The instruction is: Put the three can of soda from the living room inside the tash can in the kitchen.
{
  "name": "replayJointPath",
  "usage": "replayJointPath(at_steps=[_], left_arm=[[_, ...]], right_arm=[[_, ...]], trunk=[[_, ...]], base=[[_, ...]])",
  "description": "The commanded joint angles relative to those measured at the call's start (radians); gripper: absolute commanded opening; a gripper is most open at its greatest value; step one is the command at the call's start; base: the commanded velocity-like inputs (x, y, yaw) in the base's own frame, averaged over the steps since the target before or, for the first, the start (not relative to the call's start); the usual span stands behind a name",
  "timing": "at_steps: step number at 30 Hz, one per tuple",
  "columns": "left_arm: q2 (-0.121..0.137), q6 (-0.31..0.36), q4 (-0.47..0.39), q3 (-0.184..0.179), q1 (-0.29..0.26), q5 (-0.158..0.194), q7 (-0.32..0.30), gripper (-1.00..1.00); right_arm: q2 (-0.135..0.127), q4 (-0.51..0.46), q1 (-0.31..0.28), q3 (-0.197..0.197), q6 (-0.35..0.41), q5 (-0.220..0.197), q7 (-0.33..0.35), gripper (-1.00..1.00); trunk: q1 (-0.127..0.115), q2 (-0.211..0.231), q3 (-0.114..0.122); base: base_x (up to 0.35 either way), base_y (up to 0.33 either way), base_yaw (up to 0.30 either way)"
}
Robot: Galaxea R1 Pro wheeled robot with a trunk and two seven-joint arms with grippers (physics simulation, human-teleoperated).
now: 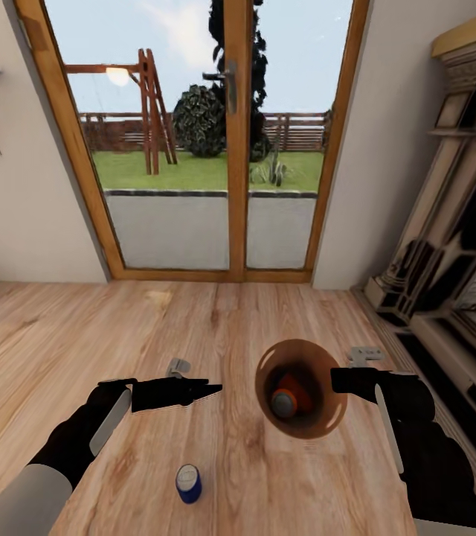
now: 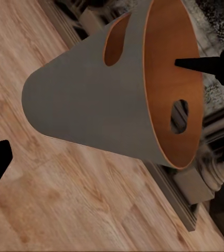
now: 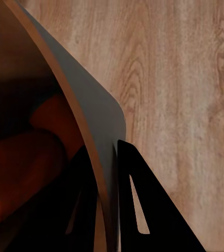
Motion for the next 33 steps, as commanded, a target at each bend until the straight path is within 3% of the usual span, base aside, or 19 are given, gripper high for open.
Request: replayJointPath(at_steps=[1, 15, 33], left_arm=[[0.0, 0.0, 0.0, 0.0, 0.0, 0.0, 0.0, 1.0], [0.001, -0.007, 0.001, 0.001, 0.0, 0.0, 0.0, 1.0], [0.001, -0.011, 0.003, 0.001, 0.0, 0.002, 0.0, 1.0]], right_arm=[[0.0, 0.0, 0.0, 0.0, 0.002, -0.023, 0.005, -1.0], [0.0, 0.0, 0.0, 0.001, 0.002, -0.023, 0.005, -1.0], [0.0, 0.0, 0.0, 0.0, 0.002, -0.023, 0.005, -1.0]], trunk=[[0.0, 0.0, 0.0], [0.0, 0.0, 0.0], [0.0, 0.0, 0.0]], base=[[0.337, 0.0, 0.0], [0.326, 0.0, 0.0], [0.016, 0.0, 0.0]])
